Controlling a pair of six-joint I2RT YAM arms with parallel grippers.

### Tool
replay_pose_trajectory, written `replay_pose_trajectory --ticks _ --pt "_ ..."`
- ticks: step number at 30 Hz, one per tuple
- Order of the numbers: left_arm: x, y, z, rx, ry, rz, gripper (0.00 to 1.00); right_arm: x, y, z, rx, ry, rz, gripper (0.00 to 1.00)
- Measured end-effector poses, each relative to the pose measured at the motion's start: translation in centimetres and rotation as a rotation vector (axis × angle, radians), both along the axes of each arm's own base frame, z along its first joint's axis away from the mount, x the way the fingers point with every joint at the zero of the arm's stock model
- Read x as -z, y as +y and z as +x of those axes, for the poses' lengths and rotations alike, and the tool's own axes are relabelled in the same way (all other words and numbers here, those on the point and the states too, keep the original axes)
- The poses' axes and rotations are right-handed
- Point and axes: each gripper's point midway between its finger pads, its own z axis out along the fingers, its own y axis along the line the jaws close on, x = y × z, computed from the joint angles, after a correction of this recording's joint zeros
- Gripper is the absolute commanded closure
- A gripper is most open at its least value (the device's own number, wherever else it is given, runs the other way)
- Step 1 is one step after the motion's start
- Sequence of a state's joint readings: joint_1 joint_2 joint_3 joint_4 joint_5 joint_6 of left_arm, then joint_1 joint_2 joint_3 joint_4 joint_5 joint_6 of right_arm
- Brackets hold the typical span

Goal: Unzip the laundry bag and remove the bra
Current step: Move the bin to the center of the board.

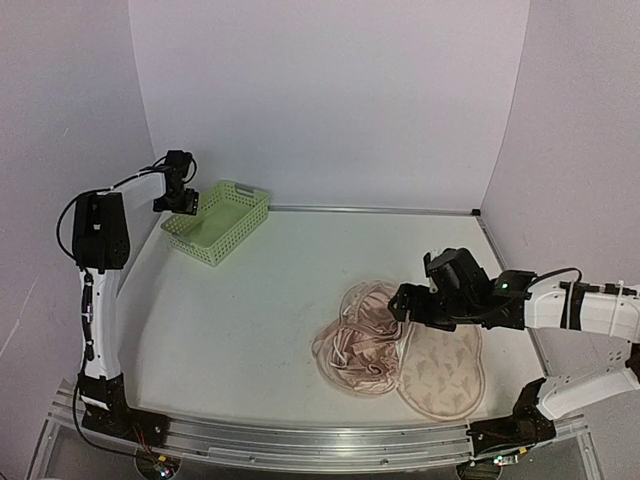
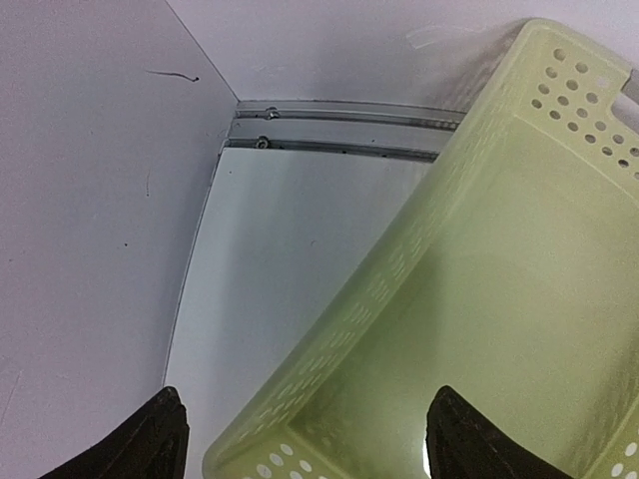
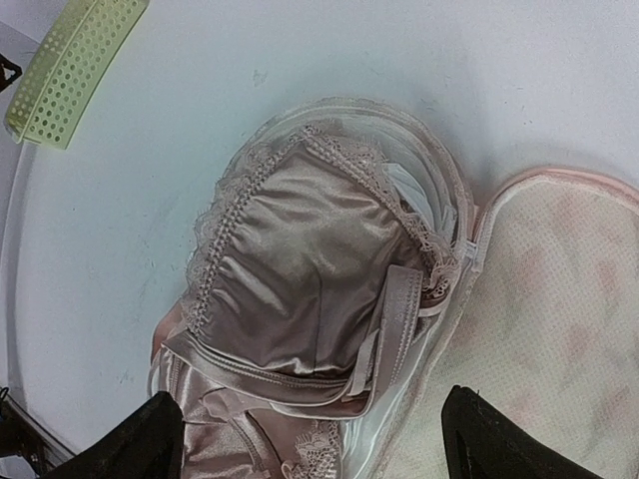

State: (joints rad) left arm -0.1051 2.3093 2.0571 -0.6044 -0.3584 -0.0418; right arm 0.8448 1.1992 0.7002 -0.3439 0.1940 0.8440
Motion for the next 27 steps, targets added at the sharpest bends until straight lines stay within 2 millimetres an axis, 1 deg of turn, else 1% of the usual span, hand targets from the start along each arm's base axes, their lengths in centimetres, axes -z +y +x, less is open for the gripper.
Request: replay_pose_trajectory --ticks 4,7,11,20,24,27 --pt "1.1 0.8 0.9 0.010 0.011 -0.009 0.18 0.3 0.1 0.0 -0.007 0.007 -0.011 0.09" --pt "1.9 1.2 1.2 0.014 0.021 -0.027 0.19 0.2 0.4 0.3 -0.009 0.005 -0.010 0.09" --pt "2.7 1.5 1.7 0.025 0.032 -0.051 0.24 -0.1 0.7 0.5 -0.012 0.002 -0.005 0.09" --pt "4.3 1.4 2.2 0.053 0.056 -0.079 0.53 0.0 0.9 0.6 -0.014 0.009 -0.006 0.09" --pt "4.2 1.4 2.4 0.062 0.053 -0.088 0.64 0.0 0.9 0.6 -0.014 0.009 -0.005 0.09" --pt "4.2 1.3 2.4 0.065 0.052 -0.096 0.70 -0.2 1.0 0.7 -0.014 0.007 -0.002 0.09"
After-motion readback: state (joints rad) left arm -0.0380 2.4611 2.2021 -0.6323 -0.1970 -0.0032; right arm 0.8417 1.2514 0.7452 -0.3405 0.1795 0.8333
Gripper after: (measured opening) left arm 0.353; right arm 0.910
